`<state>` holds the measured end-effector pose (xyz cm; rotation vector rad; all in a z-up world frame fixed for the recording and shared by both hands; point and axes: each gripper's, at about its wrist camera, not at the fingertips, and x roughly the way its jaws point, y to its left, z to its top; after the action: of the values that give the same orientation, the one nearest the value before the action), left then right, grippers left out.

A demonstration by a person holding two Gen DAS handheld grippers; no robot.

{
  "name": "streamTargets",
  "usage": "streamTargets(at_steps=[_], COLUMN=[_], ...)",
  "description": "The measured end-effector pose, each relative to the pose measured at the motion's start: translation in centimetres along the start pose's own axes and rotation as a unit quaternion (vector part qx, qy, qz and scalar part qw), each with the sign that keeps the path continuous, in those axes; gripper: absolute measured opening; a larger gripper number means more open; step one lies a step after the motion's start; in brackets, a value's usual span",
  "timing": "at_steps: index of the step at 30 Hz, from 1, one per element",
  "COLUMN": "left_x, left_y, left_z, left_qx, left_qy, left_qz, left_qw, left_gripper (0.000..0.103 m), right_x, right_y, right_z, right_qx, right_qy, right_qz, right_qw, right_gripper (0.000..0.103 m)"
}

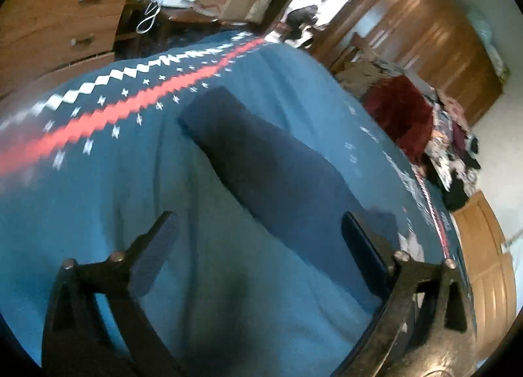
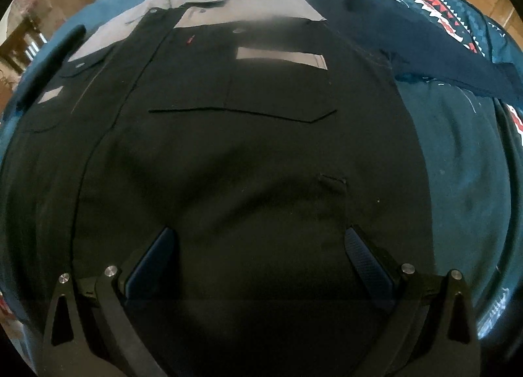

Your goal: Fold large clothes

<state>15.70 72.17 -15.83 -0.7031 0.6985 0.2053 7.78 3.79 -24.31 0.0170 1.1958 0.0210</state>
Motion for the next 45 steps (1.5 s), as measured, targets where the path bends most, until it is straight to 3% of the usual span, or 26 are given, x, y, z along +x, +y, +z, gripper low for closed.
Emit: streamTargets(at_steps=[2,5,10,12,13,14,16,20,22,25,29,32,34,35,37,38,40,41,43,44,45], left_x=[2.4,4.1,3.4,3.0,3.2,3.1,3.0,1.8,2.9,3.7,2.7,-0.4,-3.2,-4.6,-6.6,-7.3,-7.5,-7.0,-5.6,-4.1,-2.7], left_y=[0.7,0.8,0.6,0.3,0.5,0.6,0.1,-1.2,-0.1,1.7,-0.5,-6.3,-12.4,-16.2,-22.7,-26.8,-31.9,-34.4,-39.1,-41.7,-43.0], left_z=[1.2,2.1,2.1,2.1,2.6,2.5,2.8,2.5,2.6,2.6,2.7,2.5,1.4,0.3,-2.2,-4.5,-7.9,-10.1,-14.4,-17.2,-18.6], left_qx=[-0.007,0.0,-0.018,-0.017,-0.017,-0.017,-0.003,0.021,-0.006,-0.035,-0.001,0.052,0.109,0.143,0.184,0.206,0.229,0.218,0.24,0.251,0.242], left_qy=[0.019,0.02,0.004,-0.003,-0.006,-0.007,-0.021,-0.062,-0.043,-0.026,-0.035,-0.068,-0.084,-0.087,-0.084,-0.073,-0.055,-0.032,0.017,0.039,0.058], left_qz=[0.009,0.027,0.044,0.048,0.045,0.039,0.042,0.052,0.043,0.032,0.023,-0.044,-0.108,-0.149,-0.228,-0.281,-0.331,-0.367,-0.402,-0.41,-0.418], left_qw=[0.9998,0.9994,0.9989,0.9987,0.9988,0.9991,0.9989,0.9965,0.9981,0.9985,0.9991,0.9954,0.9845,0.9746,0.9526,0.9345,0.9136,0.9037,0.8832,0.8759,0.8739], left_gripper=[0.071,0.068,0.059,0.046,0.027,0.018,0.014,0.014,0.024,0.024,0.006,0.005,0.005,0.005,0.005,0.005,0.005,0.006,0.006,0.007,0.007], right_x=[0.1,0.2,0.4,0.5,0.4,0.5,0.4,0.0,0.0,-0.1,-0.4,-1.8,-2.6,-3.0,-3.5,-3.9,-4.3,-4.6,-5.1,-5.3,-5.4], right_y=[0.2,0.2,0.3,0.3,0.3,0.3,0.3,0.0,0.0,-0.4,-0.7,-1.7,-2.4,-2.8,-3.3,-3.6,-4.1,-4.3,-4.7,-5.2,-5.7], right_z=[0.2,0.5,1.1,1.3,1.3,1.4,1.4,1.0,0.8,0.6,0.7,1.0,1.2,1.3,1.3,1.2,0.8,0.5,-0.1,-0.4,-0.6], right_qx=[0.003,0.008,0.011,0.011,0.011,0.012,0.012,0.015,0.012,0.008,0.01,0.036,0.05,0.057,0.064,0.065,0.068,0.071,0.08,0.085,0.091], right_qy=[0.001,0.004,0.007,0.008,0.007,0.007,0.006,-0.005,-0.009,-0.011,-0.009,-0.027,-0.04,-0.045,-0.053,-0.057,-0.062,-0.065,-0.065,-0.064,-0.064], right_qz=[-0.001,-0.004,-0.007,-0.008,-0.008,-0.008,-0.006,-0.002,-0.002,0.004,0.005,0.035,0.057,0.069,0.085,0.092,0.097,0.096,0.098,0.098,0.1], right_qw=[1.0,1.0,1.0,1.0,1.0,1.0,1.0,1.0,1.0,1.0,1.0,0.998,0.996,0.995,0.993,0.992,0.991,0.991,0.99,0.989,0.989], right_gripper=[0.103,0.103,0.103,0.103,0.103,0.103,0.103,0.103,0.103,0.103,0.102,0.073,0.065,0.064,0.059,0.059,0.059,0.059,0.059,0.059,0.059])
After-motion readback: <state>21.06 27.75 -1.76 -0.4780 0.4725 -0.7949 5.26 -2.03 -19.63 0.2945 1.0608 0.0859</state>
